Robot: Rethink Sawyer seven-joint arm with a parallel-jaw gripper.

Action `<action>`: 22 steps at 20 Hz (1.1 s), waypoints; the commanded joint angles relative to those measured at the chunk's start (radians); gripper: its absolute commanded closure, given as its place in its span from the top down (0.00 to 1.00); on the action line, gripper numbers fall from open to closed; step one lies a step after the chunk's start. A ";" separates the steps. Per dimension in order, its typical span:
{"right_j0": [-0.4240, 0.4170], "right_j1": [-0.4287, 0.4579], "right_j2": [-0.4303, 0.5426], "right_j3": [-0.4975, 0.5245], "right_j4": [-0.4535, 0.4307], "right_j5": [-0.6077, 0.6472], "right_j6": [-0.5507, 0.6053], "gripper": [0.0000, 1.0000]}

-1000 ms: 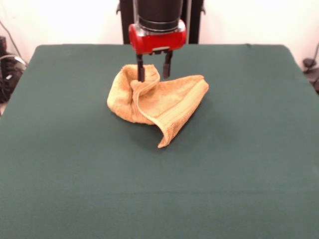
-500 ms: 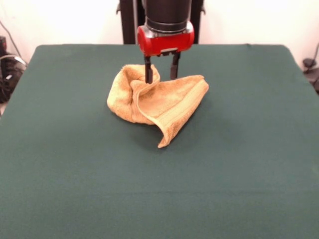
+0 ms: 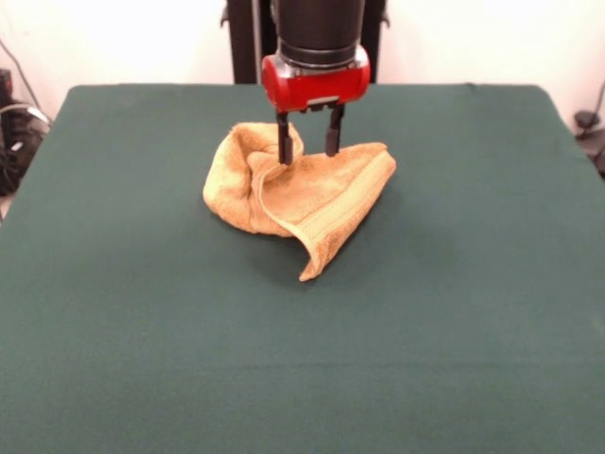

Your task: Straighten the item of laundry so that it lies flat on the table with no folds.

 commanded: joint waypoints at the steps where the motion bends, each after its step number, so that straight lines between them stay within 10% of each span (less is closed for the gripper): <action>1: 0.009 0.078 0.019 0.003 0.027 -0.028 0.101 1.00; 22: -0.049 0.074 0.053 0.016 0.005 -0.039 0.056 1.00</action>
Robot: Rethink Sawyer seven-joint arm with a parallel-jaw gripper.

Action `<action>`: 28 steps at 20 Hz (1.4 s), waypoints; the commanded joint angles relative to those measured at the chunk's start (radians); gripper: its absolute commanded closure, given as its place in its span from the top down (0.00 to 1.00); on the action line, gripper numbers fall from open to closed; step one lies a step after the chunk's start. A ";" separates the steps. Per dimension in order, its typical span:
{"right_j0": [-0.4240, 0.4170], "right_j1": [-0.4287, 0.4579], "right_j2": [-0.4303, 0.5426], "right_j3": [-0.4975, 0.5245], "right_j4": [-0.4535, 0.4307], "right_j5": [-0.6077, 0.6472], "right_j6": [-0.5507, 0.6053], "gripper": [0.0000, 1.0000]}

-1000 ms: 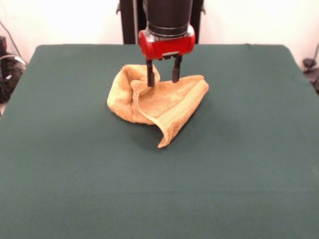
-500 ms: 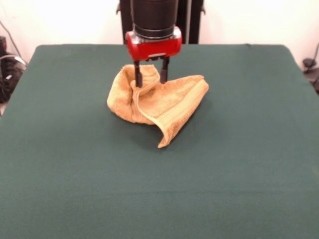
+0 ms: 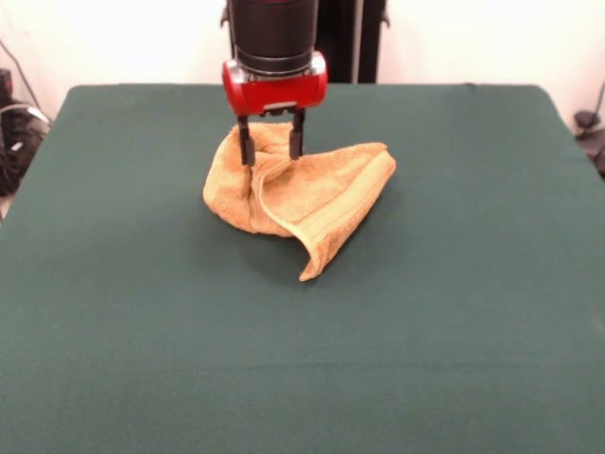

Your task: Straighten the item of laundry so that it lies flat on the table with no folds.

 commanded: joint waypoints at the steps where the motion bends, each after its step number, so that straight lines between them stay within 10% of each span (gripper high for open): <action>1: 0.033 0.059 0.049 0.014 0.001 -0.045 0.061 1.00; 28: 0.043 0.094 0.023 0.003 -0.004 -0.089 0.093 1.00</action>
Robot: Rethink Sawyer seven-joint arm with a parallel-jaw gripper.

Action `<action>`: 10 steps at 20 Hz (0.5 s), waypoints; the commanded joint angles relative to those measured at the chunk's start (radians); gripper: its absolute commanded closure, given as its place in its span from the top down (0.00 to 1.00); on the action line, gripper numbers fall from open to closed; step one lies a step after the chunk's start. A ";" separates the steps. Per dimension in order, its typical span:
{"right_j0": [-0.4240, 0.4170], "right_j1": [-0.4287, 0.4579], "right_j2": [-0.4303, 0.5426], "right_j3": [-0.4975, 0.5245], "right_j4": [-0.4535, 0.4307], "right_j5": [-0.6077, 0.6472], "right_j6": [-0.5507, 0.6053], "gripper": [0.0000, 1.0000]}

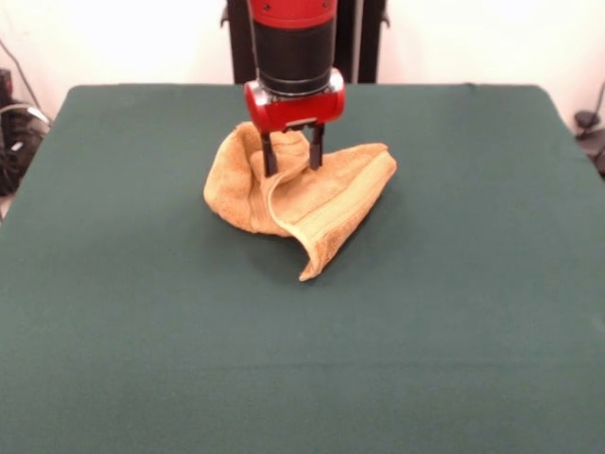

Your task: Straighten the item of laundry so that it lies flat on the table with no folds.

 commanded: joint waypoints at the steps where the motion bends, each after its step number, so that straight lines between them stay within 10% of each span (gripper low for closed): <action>1: 0.027 0.037 0.019 0.000 -0.005 -0.071 0.095 1.00; 10: 0.065 0.159 -0.049 -0.054 -0.078 -0.180 0.105 1.00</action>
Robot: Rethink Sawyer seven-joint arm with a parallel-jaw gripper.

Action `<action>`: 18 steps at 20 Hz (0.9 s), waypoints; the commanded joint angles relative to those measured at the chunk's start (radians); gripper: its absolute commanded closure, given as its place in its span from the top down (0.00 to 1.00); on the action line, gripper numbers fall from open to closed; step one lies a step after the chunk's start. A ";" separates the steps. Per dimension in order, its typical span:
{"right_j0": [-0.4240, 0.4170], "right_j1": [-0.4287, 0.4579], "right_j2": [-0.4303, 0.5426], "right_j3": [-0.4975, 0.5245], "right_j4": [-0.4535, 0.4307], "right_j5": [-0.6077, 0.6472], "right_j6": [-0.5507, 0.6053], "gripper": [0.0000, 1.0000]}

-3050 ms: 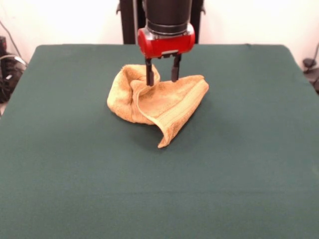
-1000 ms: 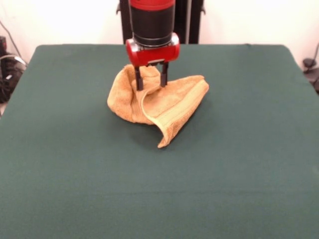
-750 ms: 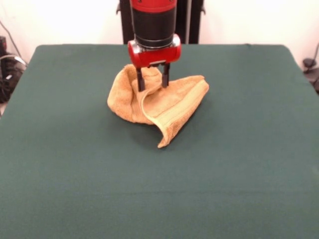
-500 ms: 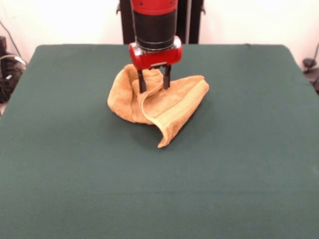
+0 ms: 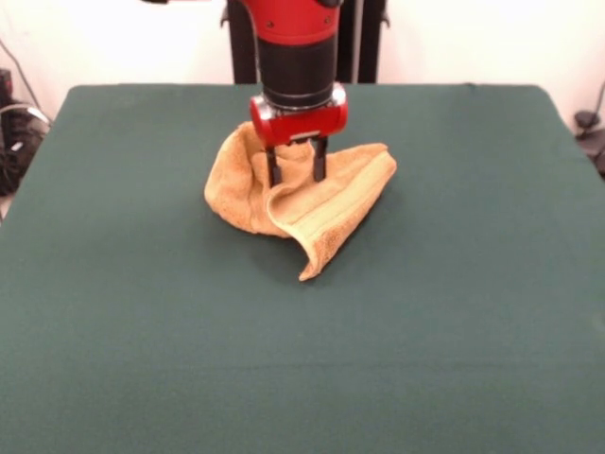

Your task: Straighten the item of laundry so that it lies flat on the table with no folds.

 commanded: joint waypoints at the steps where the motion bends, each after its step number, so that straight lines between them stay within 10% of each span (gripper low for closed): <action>1: 0.055 0.104 -0.031 -0.040 -0.066 -0.108 0.104 1.00; 18: 0.065 0.043 -0.035 -0.007 -0.015 -0.061 0.084 1.00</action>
